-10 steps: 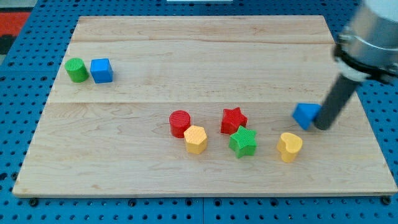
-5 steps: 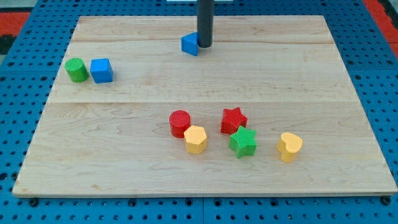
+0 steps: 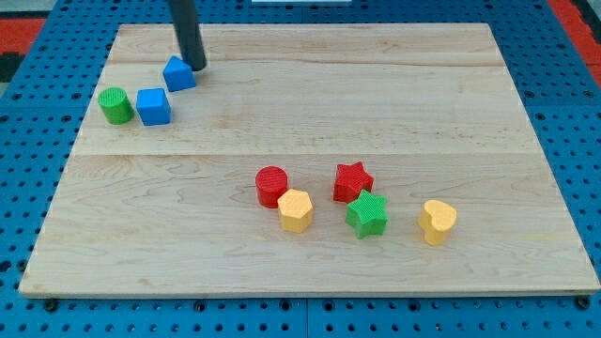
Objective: Place the blue triangle at the top right of the cube
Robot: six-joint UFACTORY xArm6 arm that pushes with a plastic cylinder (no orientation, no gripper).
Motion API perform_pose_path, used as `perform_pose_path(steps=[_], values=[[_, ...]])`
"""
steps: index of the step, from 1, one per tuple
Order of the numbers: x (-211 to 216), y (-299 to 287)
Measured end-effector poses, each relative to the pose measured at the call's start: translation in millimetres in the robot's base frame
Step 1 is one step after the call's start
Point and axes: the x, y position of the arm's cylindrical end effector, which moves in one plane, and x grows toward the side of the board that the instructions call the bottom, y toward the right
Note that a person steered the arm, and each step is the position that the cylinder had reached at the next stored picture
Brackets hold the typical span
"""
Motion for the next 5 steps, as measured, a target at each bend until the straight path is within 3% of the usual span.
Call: perform_pose_path(steps=[5], values=[[5,-8]])
